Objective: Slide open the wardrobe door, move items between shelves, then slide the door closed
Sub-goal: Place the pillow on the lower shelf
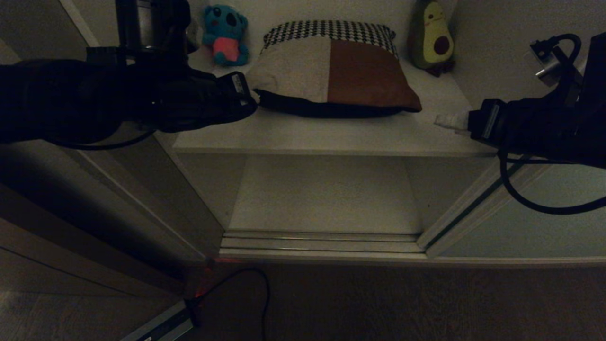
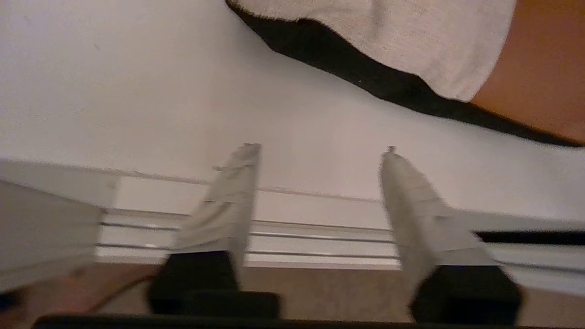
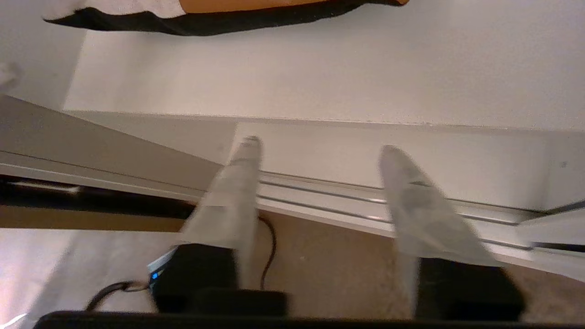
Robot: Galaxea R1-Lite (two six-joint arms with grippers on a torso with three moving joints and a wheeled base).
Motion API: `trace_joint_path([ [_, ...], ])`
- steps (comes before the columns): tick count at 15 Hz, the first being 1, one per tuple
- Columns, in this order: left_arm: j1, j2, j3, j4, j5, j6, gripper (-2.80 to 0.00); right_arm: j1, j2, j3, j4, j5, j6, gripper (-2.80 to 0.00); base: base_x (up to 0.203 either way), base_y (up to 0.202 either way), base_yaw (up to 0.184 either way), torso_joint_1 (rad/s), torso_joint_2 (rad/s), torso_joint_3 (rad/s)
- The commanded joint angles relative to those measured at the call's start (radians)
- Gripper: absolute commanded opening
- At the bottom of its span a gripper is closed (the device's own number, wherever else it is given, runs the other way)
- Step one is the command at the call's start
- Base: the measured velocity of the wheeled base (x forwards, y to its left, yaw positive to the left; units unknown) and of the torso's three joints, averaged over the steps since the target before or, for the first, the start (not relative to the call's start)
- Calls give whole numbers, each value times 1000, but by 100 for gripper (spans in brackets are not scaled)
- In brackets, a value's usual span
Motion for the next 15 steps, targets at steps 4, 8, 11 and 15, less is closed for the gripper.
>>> trace_joint_path([
  [4, 4, 96, -40, -81, 2, -85, 0, -45, 15, -12, -2, 118, 13, 0, 0, 0, 0, 0, 0, 0],
  [8, 28, 183, -41, -234, 11, -93, 0, -62, 64, -27, -50, 156, 125, 0, 0, 0, 0, 0, 0, 0],
  [11, 44, 204, -59, -306, 16, -83, 0, -74, 84, -22, -108, 202, 132, 0, 0, 0, 0, 0, 0, 0],
  [15, 44, 223, -60, -409, 15, -69, 0, -74, 116, -31, -119, 224, 133, 0, 0, 0, 0, 0, 0, 0],
])
